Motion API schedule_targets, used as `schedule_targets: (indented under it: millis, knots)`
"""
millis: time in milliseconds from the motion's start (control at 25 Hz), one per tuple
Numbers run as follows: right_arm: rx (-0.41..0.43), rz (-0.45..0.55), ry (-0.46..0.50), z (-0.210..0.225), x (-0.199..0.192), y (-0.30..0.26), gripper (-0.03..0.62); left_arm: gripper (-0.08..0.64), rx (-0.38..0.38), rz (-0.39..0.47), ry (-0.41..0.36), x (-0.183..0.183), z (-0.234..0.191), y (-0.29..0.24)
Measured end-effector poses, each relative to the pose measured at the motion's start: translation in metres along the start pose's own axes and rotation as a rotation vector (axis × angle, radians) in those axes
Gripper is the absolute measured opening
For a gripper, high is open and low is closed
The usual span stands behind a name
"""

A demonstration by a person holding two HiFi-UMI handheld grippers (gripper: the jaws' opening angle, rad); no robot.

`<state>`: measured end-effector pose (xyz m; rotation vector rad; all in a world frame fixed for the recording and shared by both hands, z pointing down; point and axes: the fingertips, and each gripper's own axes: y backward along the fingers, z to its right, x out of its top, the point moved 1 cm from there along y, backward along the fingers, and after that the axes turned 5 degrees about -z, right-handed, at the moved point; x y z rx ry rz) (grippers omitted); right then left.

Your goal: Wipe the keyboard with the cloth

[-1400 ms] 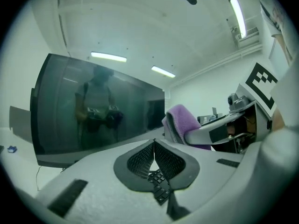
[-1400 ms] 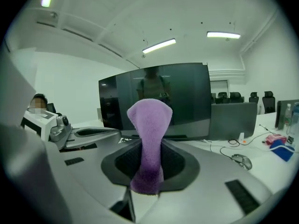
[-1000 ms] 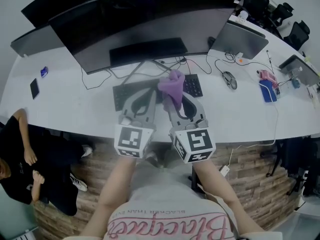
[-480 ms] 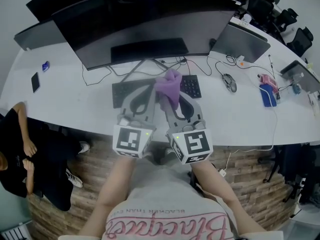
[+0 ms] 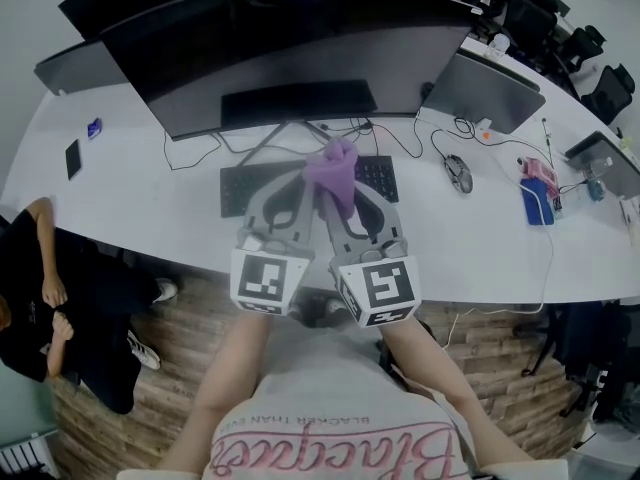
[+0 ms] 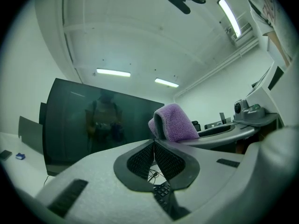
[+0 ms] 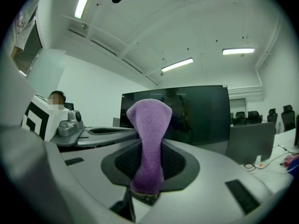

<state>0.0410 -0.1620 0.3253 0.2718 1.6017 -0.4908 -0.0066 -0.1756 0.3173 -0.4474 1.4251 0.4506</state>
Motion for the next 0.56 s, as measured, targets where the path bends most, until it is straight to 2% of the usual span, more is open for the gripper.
schedule_targets:
  millis: [560]
  knots:
    - [-0.016,0.014,0.014,0.020,0.001,0.004,0.087,0.008,0.015,0.002,-0.030,0.006,0.010,-0.008]
